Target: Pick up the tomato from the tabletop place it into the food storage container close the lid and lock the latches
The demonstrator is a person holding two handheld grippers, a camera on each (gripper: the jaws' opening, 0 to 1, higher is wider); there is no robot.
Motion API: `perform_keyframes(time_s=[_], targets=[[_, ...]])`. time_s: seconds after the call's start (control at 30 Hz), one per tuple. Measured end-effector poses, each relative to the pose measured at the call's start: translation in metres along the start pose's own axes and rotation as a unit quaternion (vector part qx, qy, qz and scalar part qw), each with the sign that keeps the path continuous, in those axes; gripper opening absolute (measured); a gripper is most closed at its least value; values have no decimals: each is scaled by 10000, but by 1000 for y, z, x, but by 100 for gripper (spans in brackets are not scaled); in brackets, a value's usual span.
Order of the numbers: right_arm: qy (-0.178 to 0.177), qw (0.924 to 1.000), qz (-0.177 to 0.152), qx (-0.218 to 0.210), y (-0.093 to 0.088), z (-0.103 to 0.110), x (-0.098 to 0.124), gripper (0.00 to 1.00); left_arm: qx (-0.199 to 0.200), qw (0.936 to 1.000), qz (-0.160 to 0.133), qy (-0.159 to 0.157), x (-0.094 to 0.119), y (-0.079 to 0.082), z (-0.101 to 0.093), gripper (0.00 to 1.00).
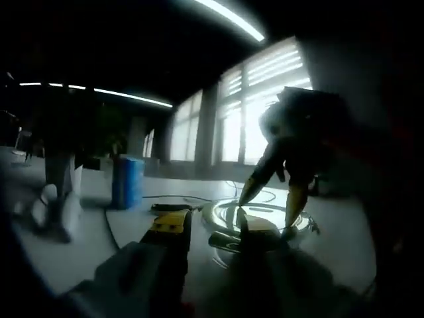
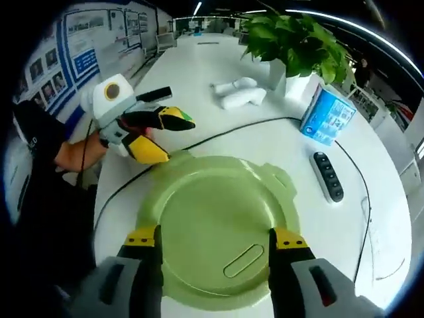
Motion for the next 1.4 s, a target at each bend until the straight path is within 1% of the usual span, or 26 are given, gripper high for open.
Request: perform_keyframes(time_s=[0.07,0.13,0.17,0.2,0.23,0.27,0.47,0.53,0.63,0.7,0.73,0.77,0.8,0.83,0.9,0.93,1.0,1.07,1.1,1.13,1.17,1.2,1.23,1.3,1.33,1.4], targets=[[33,9994,231,270,1,-4,1,59,36,10000,-18,34,0,0,1,22],[20,9982,500,333,2,-4,0,60,31,10000,-19,35,0,1,1,22],[-12,9978,565,340,4,-4,-1,63,20,10000,-14,29,0,1,0,22],[-142,9962,859,57,4,-4,-1,63,-5,10000,3,9,-1,1,-1,22],[-117,9942,944,496,10,-5,-3,63,-18,10000,7,-1,-1,1,-1,22],[-76,9937,1065,341,9,1,-4,63,-23,10000,2,-18,-1,1,-2,22],[-169,9846,1662,523,19,10,-11,63,95,9999,-24,-34,0,2,0,22],[-192,9817,1818,537,21,11,-12,63,133,9999,75,-42,0,-1,0,20],[-275,9737,2195,548,26,13,-15,63,237,9996,154,-83,0,-2,-1,19],[-319,9694,2370,548,29,14,-18,63,445,9989,1,-165,1,2,-1,18],[-318,9690,2387,545,29,15,-19,63,689,9975,-115,-132,3,5,1,17],[-316,9688,2396,555,30,13,-19,63,947,9953,-156,-160,5,8,1,15],[-330,9675,2446,551,30,14,-20,63,1263,9919,-20,-161,7,8,1,14],[-332,9671,2462,543,30,13,-19,63,1544,9875,268,-155,9,7,0,13],[-333,9674,2452,541,29,13,-18,63,1759,9790,1010,-184,13,6,-5,13],[-329,9678,2437,539,28,12,-17,63,1780,9765,1176,-301,15,7,-8,13],[-322,9686,2407,535,28,12,-17,63,2062,9678,1224,-769,16,19,-19,15],[-316,9691,2388,530,28,11,-17,63,2424,9553,1374,-987,14,31,-23,23],[-312,9697,2365,529,27,10,-17,63,2530,9487,1644,-941,14,33,-23,24],[-308,9702,2344,525,27,10,-16,63,2523,9464,1820,-871,14,33,-22,23],[-301,9715,2292,517,26,9,-15,63,2384,9483,1946,-769,10,33,-17,22],[-292,9723,2261,514,25,9,-14,63,2383,9462,2073,-700,8,33,-15,20],[-268,9738,2198,513,25,7,-14,63,2203,9484,2166,-719,4,34,-12,19],[-253,9757,2115,503,24,6,-13,63,2238,9469,2200,-706,-2,37,-9,19],[-249,9761,2101,504,24,6,-13,63,2291,9441,2236,-786,-4,37,-11,19],[-234,9778,2023,490,23,5,-12,63,2543,9309,2453,-926,-9,36,-16,21]])
Point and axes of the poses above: the point that each gripper's makers call its tool centre point, and the gripper's own axes: x roughly backward along the fingers, z roughly to its left, y roughly out of its top, the point moved 9 cm from there along x, roughly backward along the fingers, and after that the axes turned 12 degrees about -x, right-handed, at the moved point
